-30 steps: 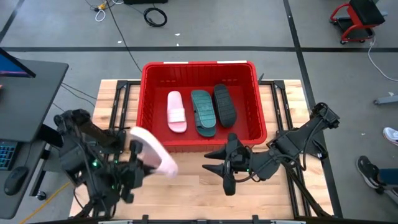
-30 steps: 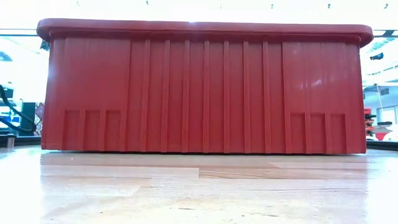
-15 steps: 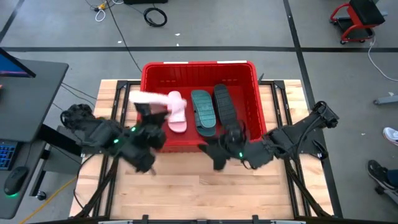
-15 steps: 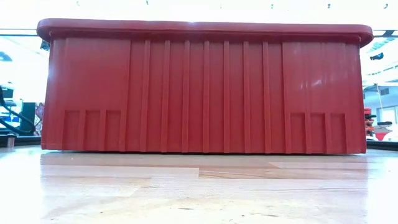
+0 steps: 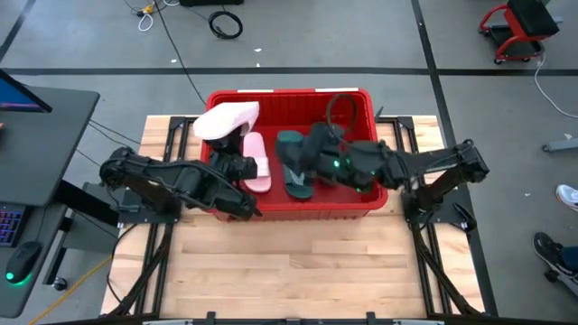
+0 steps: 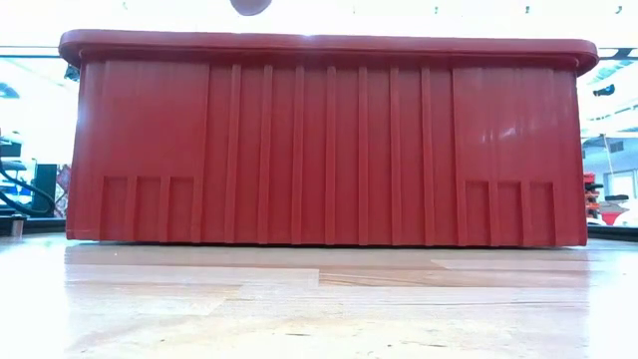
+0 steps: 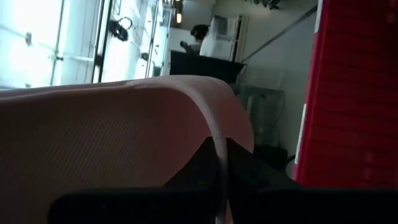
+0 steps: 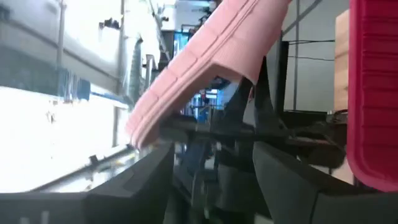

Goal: Pick and place slides into bin
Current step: Put the pink slide into the red bin

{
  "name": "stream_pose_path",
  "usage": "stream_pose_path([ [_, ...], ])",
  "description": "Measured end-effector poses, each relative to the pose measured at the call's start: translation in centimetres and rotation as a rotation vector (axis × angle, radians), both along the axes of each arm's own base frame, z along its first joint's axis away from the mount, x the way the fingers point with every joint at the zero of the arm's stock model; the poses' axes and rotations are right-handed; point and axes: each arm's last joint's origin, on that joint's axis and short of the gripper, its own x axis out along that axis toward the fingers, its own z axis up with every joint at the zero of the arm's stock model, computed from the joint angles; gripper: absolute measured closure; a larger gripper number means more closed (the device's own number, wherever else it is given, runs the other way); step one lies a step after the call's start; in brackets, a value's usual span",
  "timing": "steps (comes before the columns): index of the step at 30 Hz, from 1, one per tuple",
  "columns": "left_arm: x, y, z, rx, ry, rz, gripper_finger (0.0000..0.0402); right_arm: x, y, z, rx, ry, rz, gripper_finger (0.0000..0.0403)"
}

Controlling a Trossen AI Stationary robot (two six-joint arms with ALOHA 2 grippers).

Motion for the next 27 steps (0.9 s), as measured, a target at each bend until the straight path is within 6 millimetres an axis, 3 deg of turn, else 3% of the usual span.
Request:
stream_pose_path([
  [6,0.3,1.0,-0.1,-0.008,-0.027,0.037,0.0391,0.6,-3.0,0.0,0.08,-0.03,-0.022,0.0169],
  [12,1.6,1.0,0.0,-0.008,-0.036,0.052,0.0384,1.1,-5.1,-0.1,0.181,-0.072,0.081,0.0161],
  [16,3.7,0.8,-0.9,0.007,0.021,0.063,0.0389,1.3,-5.5,0.1,0.24,-0.11,0.159,0.0158],
  [21,6.3,0.2,-3.3,0.034,0.12,0.063,0.0391,0.9,-5.5,0.5,0.259,-0.12,0.215,0.0158],
  [27,7.8,-2.9,-5.9,0.049,0.144,-0.008,0.039,0.9,-5.0,0.4,0.292,-0.104,0.3,0.0154],
])
